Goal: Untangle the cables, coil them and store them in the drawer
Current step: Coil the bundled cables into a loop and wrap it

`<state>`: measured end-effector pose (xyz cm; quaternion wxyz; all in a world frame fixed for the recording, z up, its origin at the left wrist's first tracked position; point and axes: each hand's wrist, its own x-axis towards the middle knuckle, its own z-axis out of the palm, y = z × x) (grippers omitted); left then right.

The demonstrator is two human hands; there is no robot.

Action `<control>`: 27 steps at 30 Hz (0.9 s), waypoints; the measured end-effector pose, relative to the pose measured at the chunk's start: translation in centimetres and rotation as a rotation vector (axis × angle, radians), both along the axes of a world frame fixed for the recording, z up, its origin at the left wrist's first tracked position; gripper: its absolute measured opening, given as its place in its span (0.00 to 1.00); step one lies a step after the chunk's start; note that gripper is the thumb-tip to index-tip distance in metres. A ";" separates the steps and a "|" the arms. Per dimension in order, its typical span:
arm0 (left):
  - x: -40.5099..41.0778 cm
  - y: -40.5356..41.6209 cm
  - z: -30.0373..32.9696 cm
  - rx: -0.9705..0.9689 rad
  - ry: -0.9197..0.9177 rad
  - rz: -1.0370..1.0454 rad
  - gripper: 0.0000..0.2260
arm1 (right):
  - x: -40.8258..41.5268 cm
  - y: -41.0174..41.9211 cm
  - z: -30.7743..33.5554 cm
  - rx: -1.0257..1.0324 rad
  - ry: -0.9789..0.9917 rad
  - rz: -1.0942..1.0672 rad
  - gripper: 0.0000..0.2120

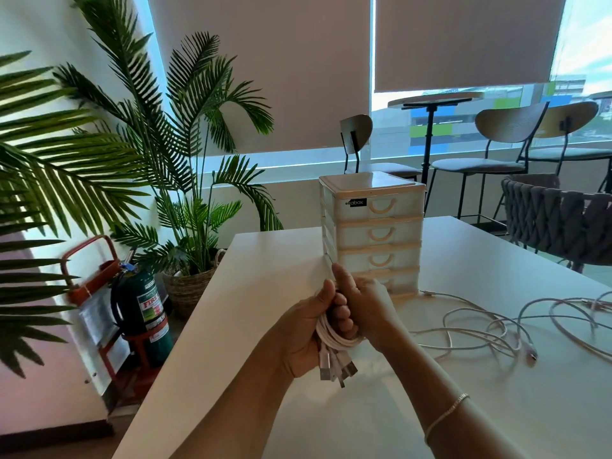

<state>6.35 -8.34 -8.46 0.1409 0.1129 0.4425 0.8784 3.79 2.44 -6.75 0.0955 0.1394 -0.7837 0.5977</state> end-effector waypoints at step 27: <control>0.1 -2.7 2.1 0.171 -0.016 0.256 0.22 | 0.2 -0.6 -0.6 -0.185 -0.242 0.139 0.13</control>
